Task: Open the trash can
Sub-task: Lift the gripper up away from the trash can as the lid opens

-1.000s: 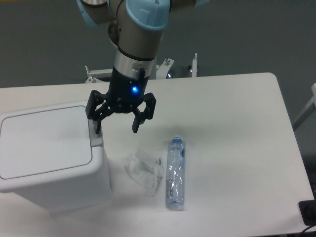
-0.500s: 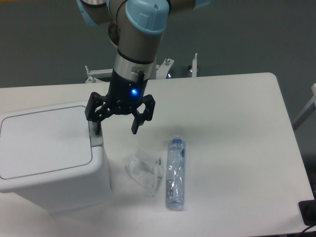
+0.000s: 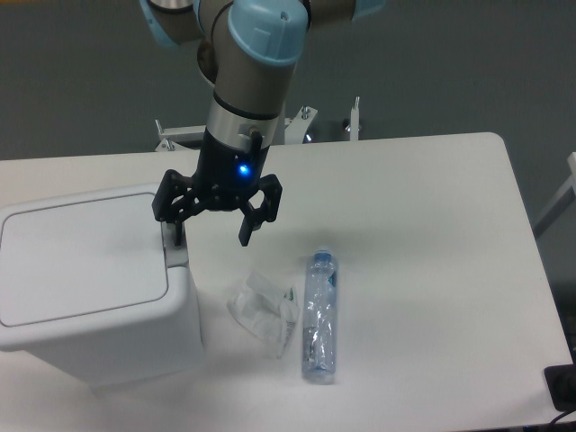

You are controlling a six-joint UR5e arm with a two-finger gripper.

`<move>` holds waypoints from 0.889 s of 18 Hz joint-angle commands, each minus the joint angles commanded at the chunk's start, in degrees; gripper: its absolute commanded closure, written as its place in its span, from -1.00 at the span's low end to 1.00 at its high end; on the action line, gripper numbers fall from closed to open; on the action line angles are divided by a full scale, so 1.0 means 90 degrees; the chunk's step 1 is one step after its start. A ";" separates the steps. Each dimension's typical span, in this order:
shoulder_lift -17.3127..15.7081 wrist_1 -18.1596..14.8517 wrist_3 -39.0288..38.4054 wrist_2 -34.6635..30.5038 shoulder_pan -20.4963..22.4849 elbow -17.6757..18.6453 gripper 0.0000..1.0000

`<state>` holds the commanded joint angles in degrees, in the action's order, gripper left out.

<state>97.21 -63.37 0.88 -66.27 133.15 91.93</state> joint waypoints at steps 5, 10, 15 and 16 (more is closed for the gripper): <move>0.0000 -0.0010 0.0019 0.0010 0.0000 -0.0029 -1.00; -0.0117 0.0370 0.0262 -0.0193 0.0213 -0.0584 -1.00; -0.0127 0.0449 0.1960 -0.1208 0.1561 -0.1074 -1.00; -0.0127 0.0382 0.2437 -0.1375 0.1688 -0.1094 -1.00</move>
<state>96.06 -59.94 22.81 -78.65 148.35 82.09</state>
